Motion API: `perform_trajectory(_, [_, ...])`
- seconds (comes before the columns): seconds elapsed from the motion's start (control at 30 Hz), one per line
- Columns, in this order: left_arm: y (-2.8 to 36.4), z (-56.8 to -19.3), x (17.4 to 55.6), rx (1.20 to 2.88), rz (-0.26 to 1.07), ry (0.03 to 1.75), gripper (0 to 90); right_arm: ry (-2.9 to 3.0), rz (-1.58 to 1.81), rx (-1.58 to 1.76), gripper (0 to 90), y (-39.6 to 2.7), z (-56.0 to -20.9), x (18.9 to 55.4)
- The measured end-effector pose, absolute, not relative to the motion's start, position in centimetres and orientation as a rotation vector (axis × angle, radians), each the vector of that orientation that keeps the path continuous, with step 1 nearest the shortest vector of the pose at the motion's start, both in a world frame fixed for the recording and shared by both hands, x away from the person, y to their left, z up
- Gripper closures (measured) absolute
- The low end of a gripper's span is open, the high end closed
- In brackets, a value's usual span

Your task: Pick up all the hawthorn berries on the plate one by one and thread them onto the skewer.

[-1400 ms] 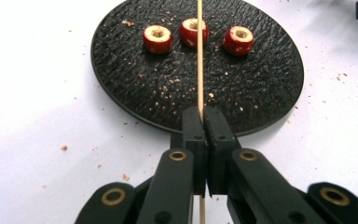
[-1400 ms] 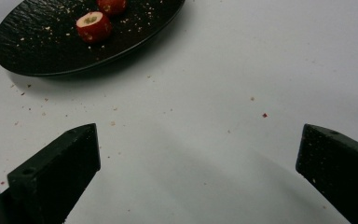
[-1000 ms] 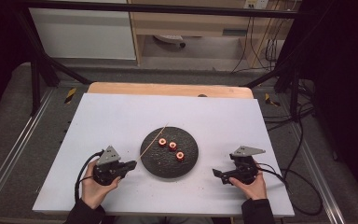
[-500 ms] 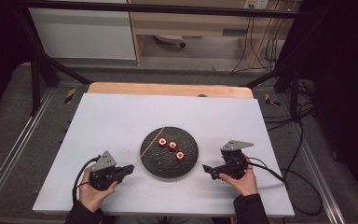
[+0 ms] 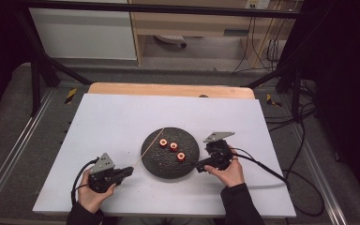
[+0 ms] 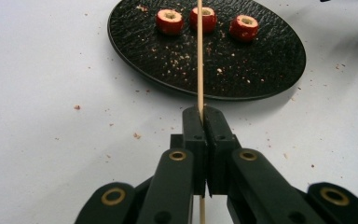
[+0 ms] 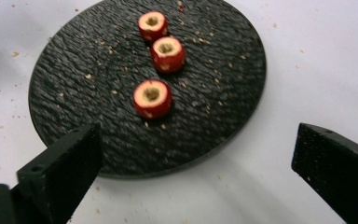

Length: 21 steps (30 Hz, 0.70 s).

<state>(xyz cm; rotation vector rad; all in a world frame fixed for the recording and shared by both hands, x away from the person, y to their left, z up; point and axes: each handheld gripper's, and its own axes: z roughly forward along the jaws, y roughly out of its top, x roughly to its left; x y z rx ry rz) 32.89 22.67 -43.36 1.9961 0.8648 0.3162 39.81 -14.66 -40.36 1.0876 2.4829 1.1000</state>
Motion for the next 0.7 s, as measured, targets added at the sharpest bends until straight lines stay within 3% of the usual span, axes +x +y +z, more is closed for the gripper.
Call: perform_trajectory(0.7, [22.6, -43.5, 32.9, 2.002, 0.310, 0.866, 88.3, 2.700, 0.870, 1.038, 24.9, -9.5, -40.0, 42.9])
